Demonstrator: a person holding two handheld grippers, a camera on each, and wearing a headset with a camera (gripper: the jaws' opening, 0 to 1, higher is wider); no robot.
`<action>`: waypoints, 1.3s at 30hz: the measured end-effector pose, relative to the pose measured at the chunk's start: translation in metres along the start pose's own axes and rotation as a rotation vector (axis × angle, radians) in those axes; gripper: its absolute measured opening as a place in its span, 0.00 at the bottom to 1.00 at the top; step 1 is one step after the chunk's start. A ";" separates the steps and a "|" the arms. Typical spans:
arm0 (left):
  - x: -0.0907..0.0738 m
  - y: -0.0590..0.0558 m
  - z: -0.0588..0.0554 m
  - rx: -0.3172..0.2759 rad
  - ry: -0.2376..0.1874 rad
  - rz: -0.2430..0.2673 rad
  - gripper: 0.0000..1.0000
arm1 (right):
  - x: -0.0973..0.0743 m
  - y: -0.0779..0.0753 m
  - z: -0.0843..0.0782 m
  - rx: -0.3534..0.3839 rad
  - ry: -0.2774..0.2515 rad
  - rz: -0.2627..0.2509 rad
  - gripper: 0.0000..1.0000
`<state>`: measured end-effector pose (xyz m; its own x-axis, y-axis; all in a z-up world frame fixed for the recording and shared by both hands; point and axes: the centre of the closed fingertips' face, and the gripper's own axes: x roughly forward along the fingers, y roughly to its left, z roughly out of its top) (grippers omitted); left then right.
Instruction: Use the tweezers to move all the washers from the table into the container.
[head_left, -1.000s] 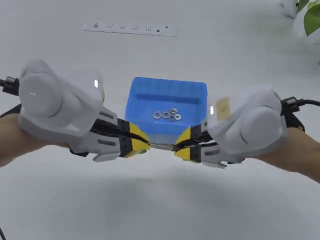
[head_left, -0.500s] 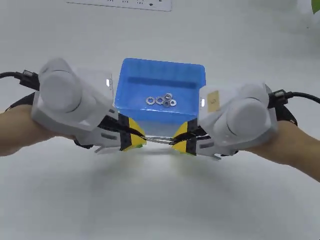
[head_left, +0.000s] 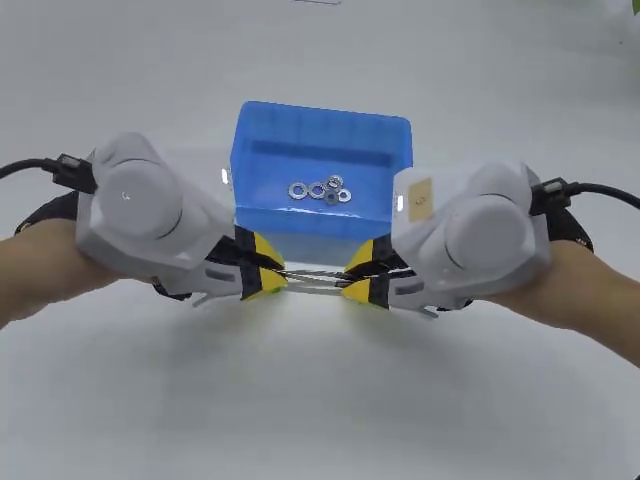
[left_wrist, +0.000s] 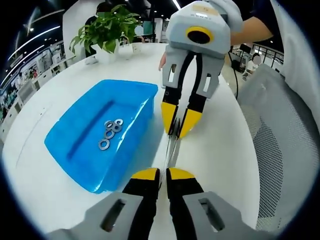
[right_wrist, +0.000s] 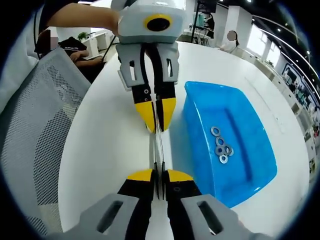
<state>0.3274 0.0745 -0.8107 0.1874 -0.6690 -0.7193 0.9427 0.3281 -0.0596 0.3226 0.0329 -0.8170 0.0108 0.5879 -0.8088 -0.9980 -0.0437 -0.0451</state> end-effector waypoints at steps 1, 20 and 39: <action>0.000 0.000 0.000 0.001 0.002 0.001 0.10 | 0.000 0.001 0.000 -0.002 0.006 0.001 0.11; -0.006 -0.003 -0.004 -0.027 0.049 0.066 0.11 | -0.005 -0.005 -0.008 0.143 0.023 -0.071 0.20; -0.101 -0.040 0.072 -0.035 -0.336 0.160 0.68 | -0.119 -0.015 0.000 0.248 -0.170 -0.428 0.60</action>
<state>0.2911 0.0805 -0.6858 0.4173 -0.7869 -0.4545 0.8851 0.4653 0.0071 0.3361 -0.0364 -0.7203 0.4311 0.6351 -0.6409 -0.8914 0.4096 -0.1938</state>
